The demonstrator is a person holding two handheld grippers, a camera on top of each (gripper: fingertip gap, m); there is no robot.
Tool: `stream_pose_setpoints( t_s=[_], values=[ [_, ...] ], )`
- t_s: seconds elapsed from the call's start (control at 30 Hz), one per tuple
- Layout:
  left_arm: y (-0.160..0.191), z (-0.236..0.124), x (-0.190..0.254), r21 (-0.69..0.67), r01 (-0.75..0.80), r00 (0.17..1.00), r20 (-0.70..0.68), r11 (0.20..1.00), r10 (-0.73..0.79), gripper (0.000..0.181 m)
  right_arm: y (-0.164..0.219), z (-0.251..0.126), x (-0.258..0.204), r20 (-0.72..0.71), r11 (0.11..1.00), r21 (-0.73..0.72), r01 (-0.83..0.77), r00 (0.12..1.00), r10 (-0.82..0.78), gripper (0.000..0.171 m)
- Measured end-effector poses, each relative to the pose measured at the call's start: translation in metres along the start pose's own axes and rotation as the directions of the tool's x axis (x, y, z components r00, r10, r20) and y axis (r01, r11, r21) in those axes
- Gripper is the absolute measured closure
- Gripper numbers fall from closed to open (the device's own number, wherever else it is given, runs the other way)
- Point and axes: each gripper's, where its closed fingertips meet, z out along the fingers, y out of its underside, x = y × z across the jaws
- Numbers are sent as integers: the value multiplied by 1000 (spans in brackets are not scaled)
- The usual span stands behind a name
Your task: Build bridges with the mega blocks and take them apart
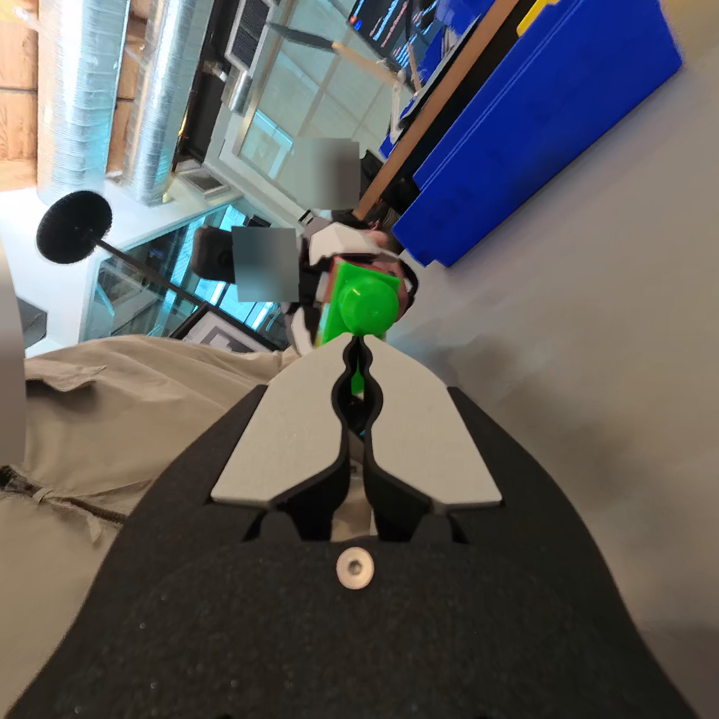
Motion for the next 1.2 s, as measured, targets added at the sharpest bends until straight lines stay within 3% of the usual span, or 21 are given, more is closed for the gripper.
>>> stream_pose_setpoints(
  t_s=[0.2,0.37,0.7,0.8,0.9,1.03,1.2],
  values=[
    [-3,1,1,27,7,1000,14,1000,-8,107,2,1,6,-39,1000,-22,2,999,-2,171],
    [-16,-1,2,74,2,1000,5,997,-3,107,5,7,8,59,996,16,-82,995,81,171],
    [-17,-3,-5,111,38,999,23,993,-41,107,-6,4,-2,110,995,80,-66,992,57,170],
    [-18,-2,-5,104,20,999,36,994,-24,107,-6,3,2,33,997,78,-15,999,13,158],
    [-18,-1,-5,92,-4,998,55,996,-1,107,-4,2,4,-43,997,76,20,999,-17,128],
    [-23,-5,-4,115,-8,998,56,993,1,107,8,4,-7,-22,998,40,40,999,-39,123],
    [-28,-7,-3,145,4,999,44,989,-10,107,9,-3,-14,130,996,76,-49,991,39,155]
  ],
)
